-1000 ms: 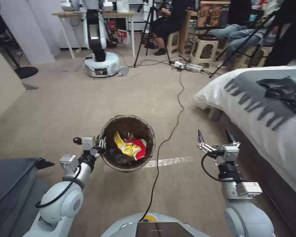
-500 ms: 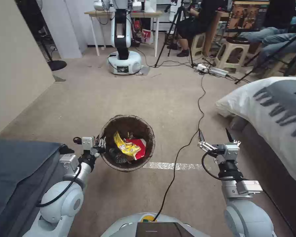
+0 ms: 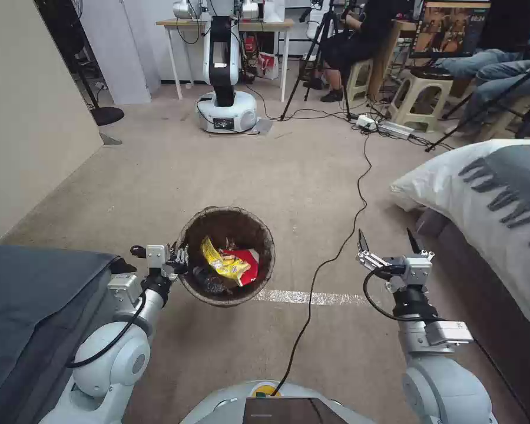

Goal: Pick up the trash bin, then pick up the garbage from the floor and place it into the trash bin.

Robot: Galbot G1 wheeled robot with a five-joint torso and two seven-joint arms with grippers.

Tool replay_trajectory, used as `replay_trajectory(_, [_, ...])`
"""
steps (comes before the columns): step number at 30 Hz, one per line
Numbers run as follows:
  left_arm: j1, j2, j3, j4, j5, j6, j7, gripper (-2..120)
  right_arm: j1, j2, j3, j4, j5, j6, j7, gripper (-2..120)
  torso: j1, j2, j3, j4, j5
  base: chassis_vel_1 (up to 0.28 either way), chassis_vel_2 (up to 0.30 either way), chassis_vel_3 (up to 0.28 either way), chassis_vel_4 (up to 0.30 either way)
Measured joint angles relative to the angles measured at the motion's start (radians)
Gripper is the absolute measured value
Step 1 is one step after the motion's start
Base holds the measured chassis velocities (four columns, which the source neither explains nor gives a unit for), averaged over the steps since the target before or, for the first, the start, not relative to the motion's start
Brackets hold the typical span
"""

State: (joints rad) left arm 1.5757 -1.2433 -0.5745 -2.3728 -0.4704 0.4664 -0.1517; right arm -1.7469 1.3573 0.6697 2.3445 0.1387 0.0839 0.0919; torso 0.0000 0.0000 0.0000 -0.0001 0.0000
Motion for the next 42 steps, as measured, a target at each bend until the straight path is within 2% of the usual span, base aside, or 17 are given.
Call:
replay_trajectory(23, [0.005,-0.002,-0.005,-0.008,-0.005,0.012,-0.012,7,-0.002,0.018,-0.021,0.006,-0.015,-0.008,-0.001,100,0.0,0.0,0.0,0.0,0.0,0.0,0.0,0.0,0.0])
replay_trajectory(35, [0.008,-0.001,-0.003,-0.011,-0.008,0.001,-0.023,7,0.003,0.009,-0.024,0.009,-0.017,-0.028,0.031,100,0.0,0.0,0.0,0.0,0.0,0.0,0.0,0.0,0.0])
replay_trajectory(39, [0.01,0.001,-0.003,-0.023,-0.015,0.022,-0.048,7,0.005,0.009,-0.03,0.01,-0.018,-0.028,0.032,100,0.0,0.0,0.0,0.0,0.0,0.0,0.0,0.0,0.0])
replay_trajectory(41, [0.01,0.005,-0.005,-0.034,-0.031,0.064,-0.086,7,0.007,0.009,-0.034,0.01,-0.019,-0.028,0.032,100,0.0,0.0,0.0,0.0,0.0,0.0,0.0,0.0,0.0])
replay_trajectory(42, [0.01,0.005,-0.005,-0.034,-0.031,0.064,-0.086,7,0.007,0.009,-0.034,0.01,-0.019,-0.028,0.032,100,0.0,0.0,0.0,0.0,0.0,0.0,0.0,0.0,0.0])
